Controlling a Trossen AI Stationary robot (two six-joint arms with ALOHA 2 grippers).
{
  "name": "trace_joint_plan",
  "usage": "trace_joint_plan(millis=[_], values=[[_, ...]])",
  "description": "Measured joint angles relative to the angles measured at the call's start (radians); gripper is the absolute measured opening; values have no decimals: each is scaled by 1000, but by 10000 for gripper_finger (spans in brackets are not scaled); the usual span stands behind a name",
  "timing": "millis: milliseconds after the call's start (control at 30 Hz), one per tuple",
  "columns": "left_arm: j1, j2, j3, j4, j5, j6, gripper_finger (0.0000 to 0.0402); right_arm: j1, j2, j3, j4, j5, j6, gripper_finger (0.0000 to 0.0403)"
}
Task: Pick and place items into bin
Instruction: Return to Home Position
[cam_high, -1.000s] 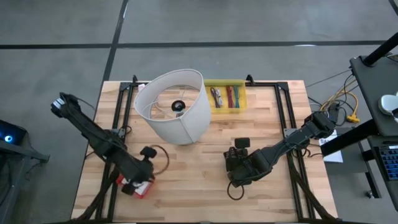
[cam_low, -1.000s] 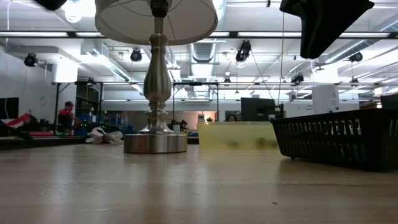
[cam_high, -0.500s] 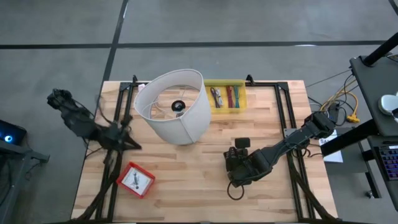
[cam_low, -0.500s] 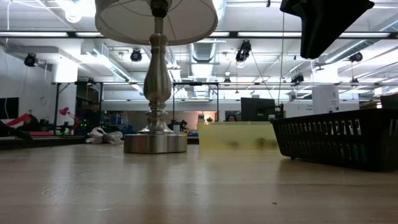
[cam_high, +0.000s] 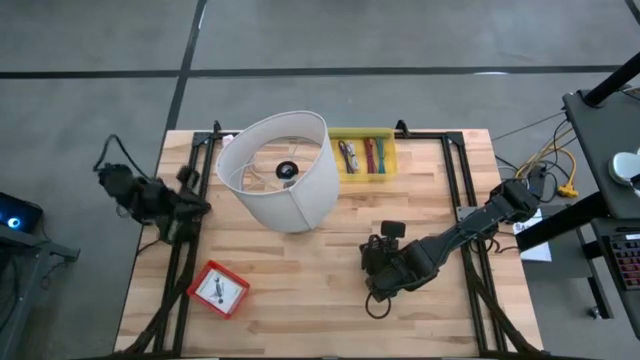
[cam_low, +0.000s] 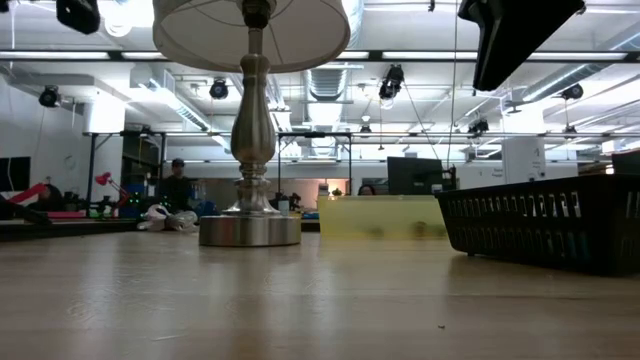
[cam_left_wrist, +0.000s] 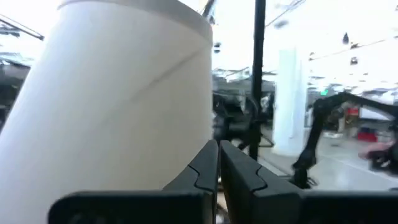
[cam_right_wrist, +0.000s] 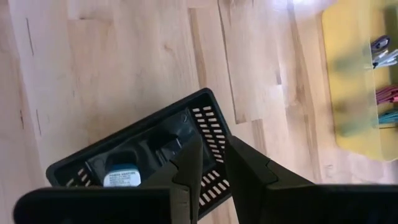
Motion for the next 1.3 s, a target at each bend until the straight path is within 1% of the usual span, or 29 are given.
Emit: trace_joint_plan(millis=[33,67,100,133,200,267,300,333,367,400,433,467,567,700,833,867,900,1000,1300], values=[[1,-28,-20,5,-5,12,0,0,0,0,1,1,0,56],[0,-31,-44,-5,-5,31,0,0,0,0,2,0,0,56],[0,-13,-58,-33,-34,59,0,0,0,0,5,2,1,56],[3,-8,-59,-10,-42,82,0,0,0,0,8,5,3,56],[5,-6,-59,72,-14,95,0,0,0,0,18,19,3,56],[5,14,-87,144,-7,127,0,0,0,0,20,28,4,56],[7,25,-90,197,10,136,0,0,0,0,21,30,4,56],[8,25,-100,211,44,133,0,-1,0,0,23,31,4,56],[7,24,-112,214,93,117,0,0,0,0,23,31,4,56],[5,35,-115,254,133,112,0,0,0,0,25,36,4,56],[6,49,-116,302,144,108,0,0,0,0,25,41,4,56],[7,60,-123,316,157,88,0,0,0,0,25,49,4,56],[6,91,-168,288,279,-14,0,-1,0,0,28,53,5,56],[8,133,-259,340,296,-107,0,-3,0,0,44,53,14,56],[29,158,-386,585,300,-101,0,-3,0,0,62,54,15,56],[41,152,-410,617,297,-101,0,-3,0,0,67,54,15,56],[53,146,-409,618,292,-97,0,-3,0,0,71,54,15,56],[108,128,-408,528,286,-75,0,-3,0,0,74,53,15,57],[326,76,-410,296,314,-95,0,-3,0,0,74,53,15,57]])
